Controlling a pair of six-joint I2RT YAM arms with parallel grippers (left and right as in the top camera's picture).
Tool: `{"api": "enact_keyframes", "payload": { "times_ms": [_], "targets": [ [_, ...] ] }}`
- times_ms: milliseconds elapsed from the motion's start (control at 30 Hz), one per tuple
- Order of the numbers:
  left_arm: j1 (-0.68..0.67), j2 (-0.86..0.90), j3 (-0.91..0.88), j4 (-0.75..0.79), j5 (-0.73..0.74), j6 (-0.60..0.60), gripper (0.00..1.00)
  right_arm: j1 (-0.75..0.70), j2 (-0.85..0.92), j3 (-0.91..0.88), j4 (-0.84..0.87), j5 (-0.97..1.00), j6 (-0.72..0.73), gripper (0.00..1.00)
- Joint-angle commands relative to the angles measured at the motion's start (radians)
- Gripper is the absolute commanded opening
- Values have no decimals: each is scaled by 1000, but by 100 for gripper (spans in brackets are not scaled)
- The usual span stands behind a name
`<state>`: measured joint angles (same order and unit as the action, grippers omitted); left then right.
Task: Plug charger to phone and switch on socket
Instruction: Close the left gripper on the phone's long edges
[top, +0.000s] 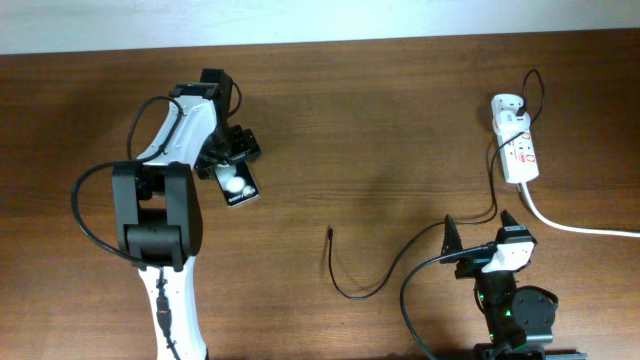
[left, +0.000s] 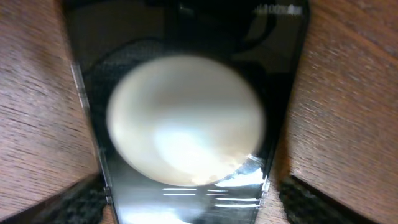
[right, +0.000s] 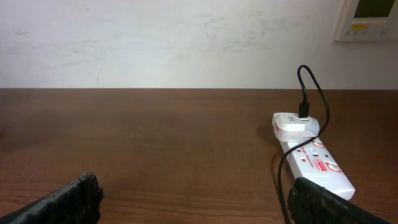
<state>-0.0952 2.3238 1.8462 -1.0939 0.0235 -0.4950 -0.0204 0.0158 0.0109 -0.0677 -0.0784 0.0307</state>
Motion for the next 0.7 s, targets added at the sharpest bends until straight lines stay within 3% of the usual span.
{"api": "enact_keyframes", "payload": {
  "times_ms": [0,33,100,167,200,367,467,667],
  "targets": [
    [-2,36,4,11,14,-6,84,8,-8,-5,-5,4,11,99],
    [-2,36,4,10,14,-6,79,8,-8,-5,-5,4,11,99],
    [-2,36,4,8,14,-6,82,8,-8,-5,-5,4,11,99],
    [-2,36,4,6,14,-6,99,8,-8,-5,-5,5,11,99],
    [-2,36,4,4,14,-6,99,8,-8,-5,-5,4,11,99],
    [-2,36,4,0,14,-6,100,8,-8,-5,-5,4,11,99],
    [-2,36,-1,-2,14,-6,91,8,-8,-5,-5,4,11,99],
    [-2,36,-13,0,14,-6,91,8,-8,-5,-5,4,11,99]
  ]
}}
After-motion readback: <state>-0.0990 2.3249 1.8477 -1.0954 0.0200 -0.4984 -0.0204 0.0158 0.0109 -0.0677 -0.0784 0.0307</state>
